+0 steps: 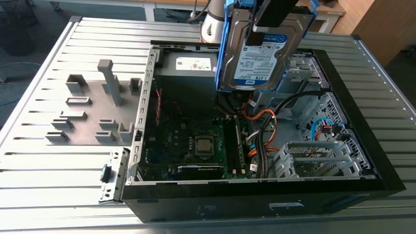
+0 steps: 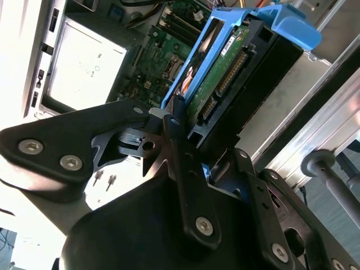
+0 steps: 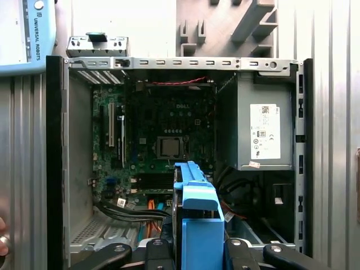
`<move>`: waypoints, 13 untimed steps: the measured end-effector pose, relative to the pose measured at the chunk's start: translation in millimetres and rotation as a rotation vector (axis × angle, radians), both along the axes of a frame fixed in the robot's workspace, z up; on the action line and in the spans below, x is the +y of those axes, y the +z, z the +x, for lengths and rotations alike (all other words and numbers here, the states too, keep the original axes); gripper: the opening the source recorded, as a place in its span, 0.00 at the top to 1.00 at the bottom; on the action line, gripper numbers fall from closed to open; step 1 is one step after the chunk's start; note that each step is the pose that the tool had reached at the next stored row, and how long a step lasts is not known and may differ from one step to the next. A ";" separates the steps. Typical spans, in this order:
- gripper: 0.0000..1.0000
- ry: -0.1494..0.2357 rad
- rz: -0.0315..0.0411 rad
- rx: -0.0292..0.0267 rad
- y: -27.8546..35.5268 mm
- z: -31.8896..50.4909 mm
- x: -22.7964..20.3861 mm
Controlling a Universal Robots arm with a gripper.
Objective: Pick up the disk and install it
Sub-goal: 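Pick up the disk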
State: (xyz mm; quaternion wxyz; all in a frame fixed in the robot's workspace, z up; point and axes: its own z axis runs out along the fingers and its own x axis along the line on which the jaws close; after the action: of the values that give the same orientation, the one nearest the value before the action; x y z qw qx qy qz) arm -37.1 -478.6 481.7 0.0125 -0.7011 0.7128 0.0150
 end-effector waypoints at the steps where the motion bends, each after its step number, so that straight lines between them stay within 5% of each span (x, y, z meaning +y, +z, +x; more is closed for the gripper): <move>1: 0.64 0.000 -0.0001 0.0000 0.0 0.0 -0.7; 13: 0.64 0.000 -0.0001 0.0000 0.0 0.0 -9.7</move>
State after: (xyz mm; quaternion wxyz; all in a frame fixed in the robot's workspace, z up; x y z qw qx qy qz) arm -37.1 -488.2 481.7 0.0125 -0.7011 0.7128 0.0150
